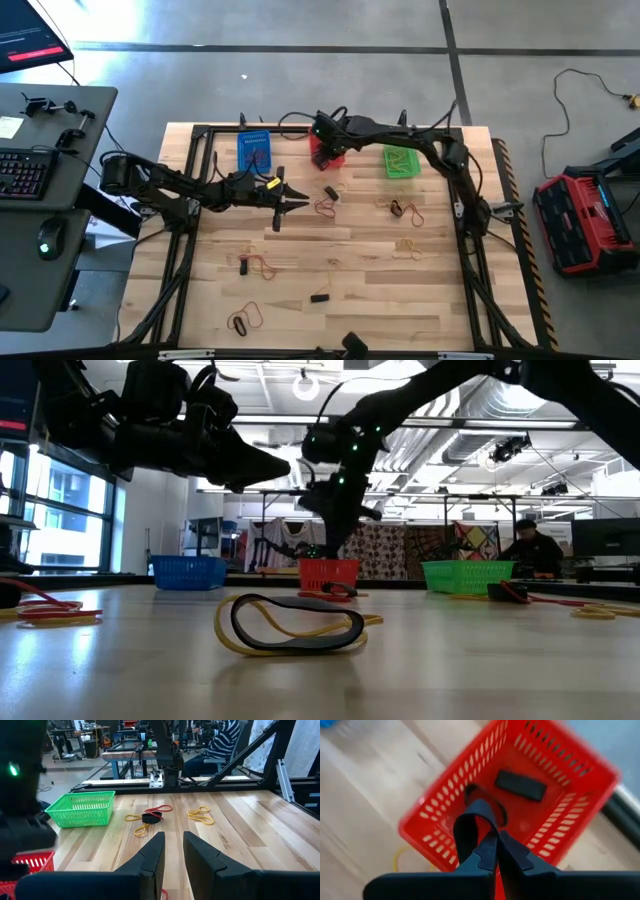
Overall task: Sort rubber bands into baskets
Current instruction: Put the black rubber band into the red bin
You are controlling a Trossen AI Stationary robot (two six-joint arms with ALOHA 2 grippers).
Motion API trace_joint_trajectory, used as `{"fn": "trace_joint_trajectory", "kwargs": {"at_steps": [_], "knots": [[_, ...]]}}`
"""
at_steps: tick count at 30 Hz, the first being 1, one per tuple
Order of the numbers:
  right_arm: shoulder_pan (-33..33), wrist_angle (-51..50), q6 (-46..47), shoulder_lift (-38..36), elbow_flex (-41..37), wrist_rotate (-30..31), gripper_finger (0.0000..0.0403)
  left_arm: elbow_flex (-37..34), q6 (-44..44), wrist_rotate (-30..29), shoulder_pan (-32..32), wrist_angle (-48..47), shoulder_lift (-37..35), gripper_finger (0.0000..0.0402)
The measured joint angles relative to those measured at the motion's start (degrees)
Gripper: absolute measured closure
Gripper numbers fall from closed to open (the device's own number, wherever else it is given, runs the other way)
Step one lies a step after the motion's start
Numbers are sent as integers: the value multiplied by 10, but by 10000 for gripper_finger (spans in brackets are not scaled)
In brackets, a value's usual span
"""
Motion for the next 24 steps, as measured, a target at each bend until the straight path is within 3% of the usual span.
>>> {"fn": "trace_joint_trajectory", "kwargs": {"at_steps": [19, 24], "knots": [[-15, -9, 31, 21, -2, 11, 402, 0, 0, 0, 0, -10, 0, 339], [-14, -9, 25, 21, -2, 6, 382, 0, 0, 0, 0, -10, 0, 339]]}}
